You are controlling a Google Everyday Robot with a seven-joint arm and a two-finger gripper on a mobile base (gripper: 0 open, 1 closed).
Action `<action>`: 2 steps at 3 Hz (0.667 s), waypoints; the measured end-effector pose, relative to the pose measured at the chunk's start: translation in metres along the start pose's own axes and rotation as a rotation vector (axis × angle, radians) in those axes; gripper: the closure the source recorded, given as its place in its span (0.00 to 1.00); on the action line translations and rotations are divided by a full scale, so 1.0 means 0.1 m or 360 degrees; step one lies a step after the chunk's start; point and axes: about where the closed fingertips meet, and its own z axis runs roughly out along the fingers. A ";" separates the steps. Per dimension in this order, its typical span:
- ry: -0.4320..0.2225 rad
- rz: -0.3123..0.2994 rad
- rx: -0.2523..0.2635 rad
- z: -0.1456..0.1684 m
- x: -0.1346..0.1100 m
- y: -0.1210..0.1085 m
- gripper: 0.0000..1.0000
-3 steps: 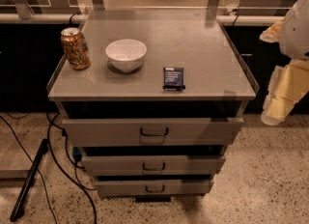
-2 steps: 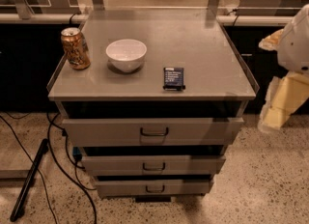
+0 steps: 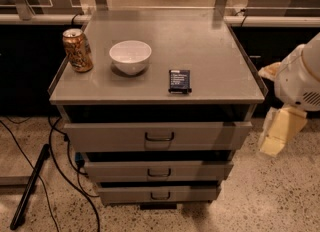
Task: Open top drawer
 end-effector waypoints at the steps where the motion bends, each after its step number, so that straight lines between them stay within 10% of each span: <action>1: -0.0027 0.0040 -0.0077 0.33 0.09 0.13 0.00; 2: -0.0061 0.0074 -0.0161 0.63 0.13 0.25 0.00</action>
Offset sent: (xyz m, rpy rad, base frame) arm -0.0126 0.0128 -0.1101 0.1208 0.1578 -0.0106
